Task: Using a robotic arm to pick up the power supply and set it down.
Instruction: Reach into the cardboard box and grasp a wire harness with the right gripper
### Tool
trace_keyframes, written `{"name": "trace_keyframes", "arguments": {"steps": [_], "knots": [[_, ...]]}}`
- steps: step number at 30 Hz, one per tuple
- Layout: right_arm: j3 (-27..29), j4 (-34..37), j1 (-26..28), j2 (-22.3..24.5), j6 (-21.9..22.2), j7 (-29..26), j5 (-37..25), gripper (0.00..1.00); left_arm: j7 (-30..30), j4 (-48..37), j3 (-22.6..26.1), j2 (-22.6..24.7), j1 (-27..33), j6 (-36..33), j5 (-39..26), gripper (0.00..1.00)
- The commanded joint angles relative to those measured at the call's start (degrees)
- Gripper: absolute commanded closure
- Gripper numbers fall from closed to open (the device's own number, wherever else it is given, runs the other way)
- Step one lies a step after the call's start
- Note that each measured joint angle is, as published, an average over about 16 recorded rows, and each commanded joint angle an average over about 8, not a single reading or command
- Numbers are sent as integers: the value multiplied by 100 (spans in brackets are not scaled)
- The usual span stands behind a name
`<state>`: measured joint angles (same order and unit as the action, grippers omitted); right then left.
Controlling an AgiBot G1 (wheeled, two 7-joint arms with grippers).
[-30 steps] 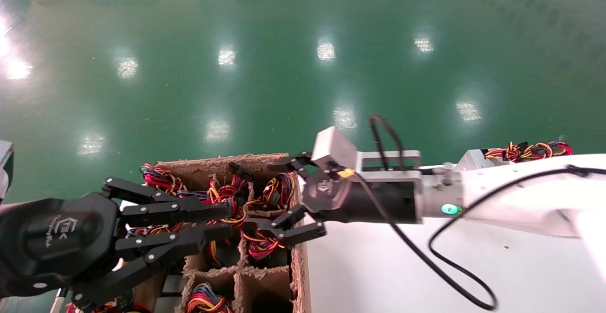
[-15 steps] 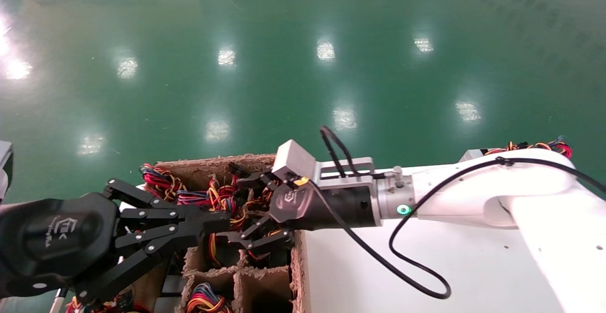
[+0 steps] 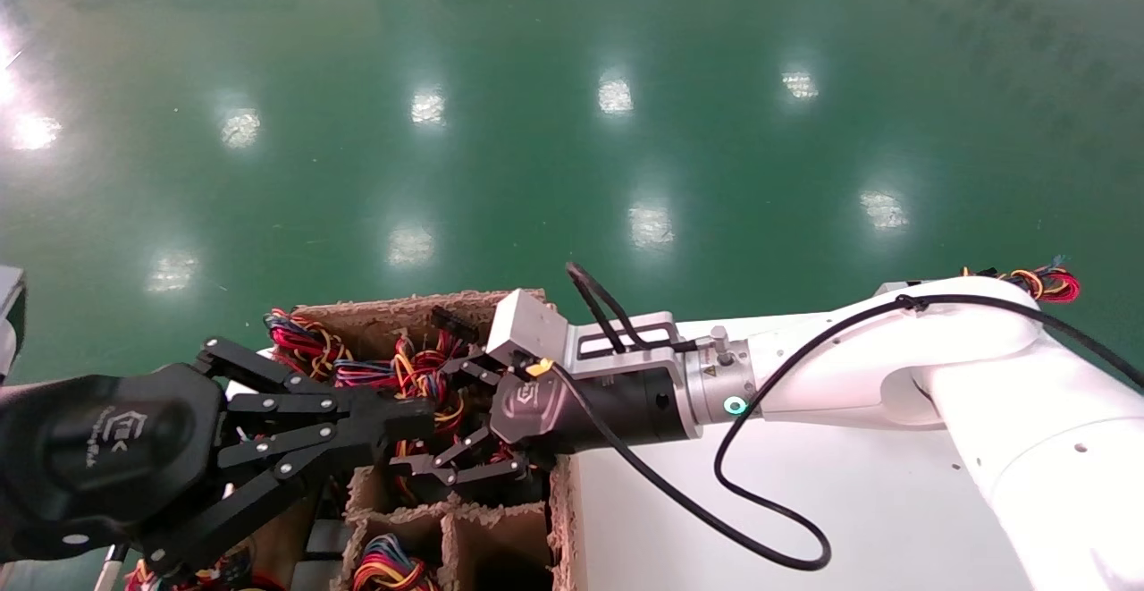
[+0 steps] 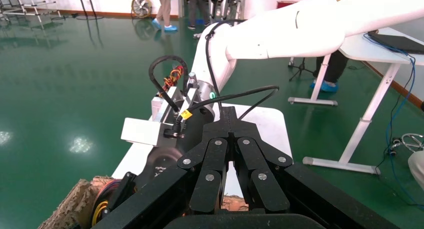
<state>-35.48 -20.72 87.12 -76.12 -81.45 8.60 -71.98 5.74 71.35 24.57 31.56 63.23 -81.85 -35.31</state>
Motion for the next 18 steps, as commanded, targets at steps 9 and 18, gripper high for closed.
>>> {"name": "trace_keyframes", "arguments": {"steps": [9, 18], "knots": [[-51, 49, 40, -5, -64, 40, 27, 100, 0, 0, 0, 0, 0, 0, 0, 100], [-30, 135, 19, -40, 36, 27, 155, 100, 0, 0, 0, 0, 0, 0, 0, 100]]}}
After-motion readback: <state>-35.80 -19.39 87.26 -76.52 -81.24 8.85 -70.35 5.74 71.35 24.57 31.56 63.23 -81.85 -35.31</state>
